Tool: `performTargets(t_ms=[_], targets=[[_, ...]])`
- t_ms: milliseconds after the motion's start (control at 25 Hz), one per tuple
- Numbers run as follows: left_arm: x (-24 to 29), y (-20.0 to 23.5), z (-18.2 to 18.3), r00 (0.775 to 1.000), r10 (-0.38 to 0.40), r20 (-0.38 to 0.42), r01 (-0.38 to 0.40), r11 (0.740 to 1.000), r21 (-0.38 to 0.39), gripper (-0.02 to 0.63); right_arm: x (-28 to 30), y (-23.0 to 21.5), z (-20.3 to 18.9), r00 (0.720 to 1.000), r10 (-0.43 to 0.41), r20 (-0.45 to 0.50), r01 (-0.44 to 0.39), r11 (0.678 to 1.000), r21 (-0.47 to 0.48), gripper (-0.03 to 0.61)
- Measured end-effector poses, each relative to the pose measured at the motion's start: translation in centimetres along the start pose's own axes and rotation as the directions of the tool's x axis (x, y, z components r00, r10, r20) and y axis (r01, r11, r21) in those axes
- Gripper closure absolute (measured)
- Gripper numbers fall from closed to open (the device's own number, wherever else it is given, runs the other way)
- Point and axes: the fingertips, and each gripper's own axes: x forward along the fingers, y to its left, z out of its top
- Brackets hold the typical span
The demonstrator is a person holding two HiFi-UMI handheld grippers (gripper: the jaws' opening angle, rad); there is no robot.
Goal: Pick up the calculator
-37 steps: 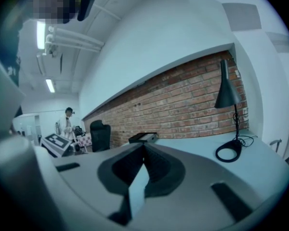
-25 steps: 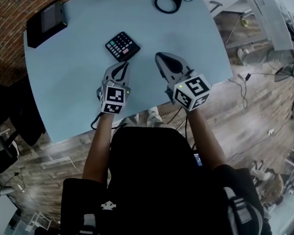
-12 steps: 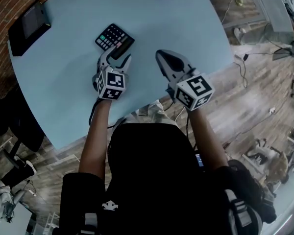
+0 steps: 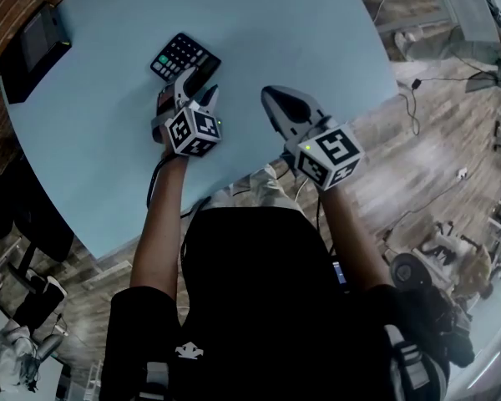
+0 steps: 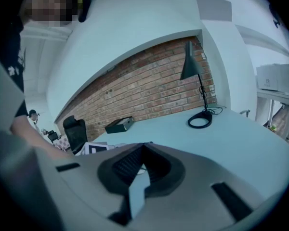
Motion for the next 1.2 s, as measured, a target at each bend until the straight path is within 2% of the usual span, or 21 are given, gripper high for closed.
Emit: performTargets(t_ms=[280, 560, 760, 920, 1200], targets=[[1.1, 0.2, -0.7, 1.000, 0.009, -0.021, -0.008, 1.000, 0.030, 0.330, -0.4, -0.5, -1.1, 1.000, -0.017, -0.020, 0.017, 1.000, 0.022, 0.574], [0.5, 0.3, -0.5, 0.999, 0.039, 0.006, -0.040, 0.997, 0.062, 0.336, -0.9, -0.3, -1.8, 0.999, -0.020, -0.038, 0.021, 0.999, 0.026, 0.574], [0.2, 1.3, -0.5, 0.997, 0.082, -0.017, -0.080, 0.992, 0.096, 0.449, -1.1, -0.1, -1.9, 0.999, -0.010, -0.040, 0.011, 0.999, 0.031, 0.574], [0.1, 1.3, -0.6, 0.996, 0.081, -0.034, -0.077, 0.990, 0.118, 0.456, -1.1, -0.3, -2.4, 0.998, 0.000, -0.057, 0.001, 1.000, 0.004, 0.574], [-0.2, 1.8, -0.3, 0.995, 0.096, -0.022, -0.093, 0.988, 0.127, 0.471, -0.7, -0.3, -1.9, 0.999, 0.015, -0.045, -0.014, 1.000, 0.026, 0.574]])
